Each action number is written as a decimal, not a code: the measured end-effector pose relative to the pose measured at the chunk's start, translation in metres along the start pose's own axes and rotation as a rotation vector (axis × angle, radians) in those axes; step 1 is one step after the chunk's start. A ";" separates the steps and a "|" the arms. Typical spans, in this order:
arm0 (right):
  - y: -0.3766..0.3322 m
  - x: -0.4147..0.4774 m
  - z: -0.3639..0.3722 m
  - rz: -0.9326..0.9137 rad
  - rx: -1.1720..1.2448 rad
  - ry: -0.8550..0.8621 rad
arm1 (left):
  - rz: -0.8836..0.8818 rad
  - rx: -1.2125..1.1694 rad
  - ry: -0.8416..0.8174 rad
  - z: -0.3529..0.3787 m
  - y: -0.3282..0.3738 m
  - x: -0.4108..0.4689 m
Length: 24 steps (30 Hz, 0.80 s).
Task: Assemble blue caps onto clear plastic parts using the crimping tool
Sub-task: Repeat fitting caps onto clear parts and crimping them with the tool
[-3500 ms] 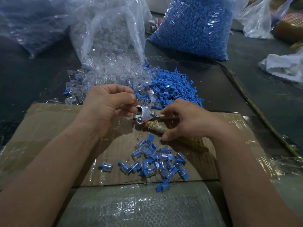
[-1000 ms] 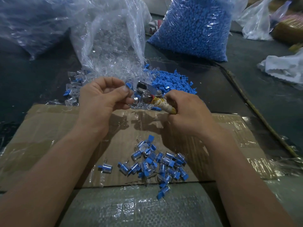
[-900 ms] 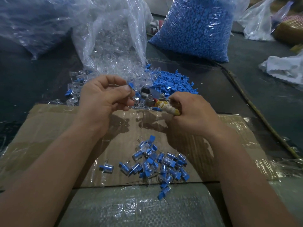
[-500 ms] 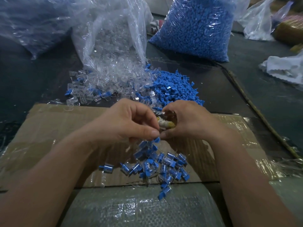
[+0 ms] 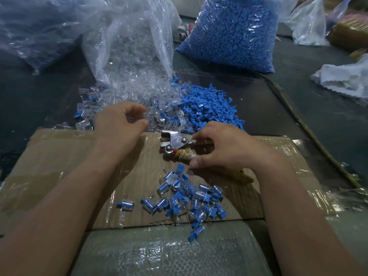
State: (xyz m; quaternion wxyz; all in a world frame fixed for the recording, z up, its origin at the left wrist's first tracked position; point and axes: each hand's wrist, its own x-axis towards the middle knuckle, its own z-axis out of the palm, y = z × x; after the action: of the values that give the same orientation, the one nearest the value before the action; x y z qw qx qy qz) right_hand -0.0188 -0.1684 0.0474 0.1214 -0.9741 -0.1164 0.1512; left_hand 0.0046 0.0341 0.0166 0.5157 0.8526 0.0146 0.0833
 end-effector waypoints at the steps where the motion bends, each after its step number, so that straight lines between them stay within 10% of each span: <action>1: 0.001 0.000 0.000 0.001 0.007 0.006 | 0.051 0.103 0.014 0.001 -0.004 0.003; 8: 0.000 0.001 -0.001 0.021 0.075 0.090 | 0.175 0.464 -0.135 0.009 -0.018 0.013; 24: 0.013 0.005 -0.002 0.136 0.207 0.500 | 0.259 0.431 -0.040 0.005 -0.008 0.012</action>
State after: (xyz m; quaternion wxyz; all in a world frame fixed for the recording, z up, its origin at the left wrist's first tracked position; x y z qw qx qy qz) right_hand -0.0110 -0.1794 0.0447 0.2348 -0.9691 -0.0010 -0.0748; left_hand 0.0177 0.0350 0.0093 0.3072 0.9391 -0.0877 0.1267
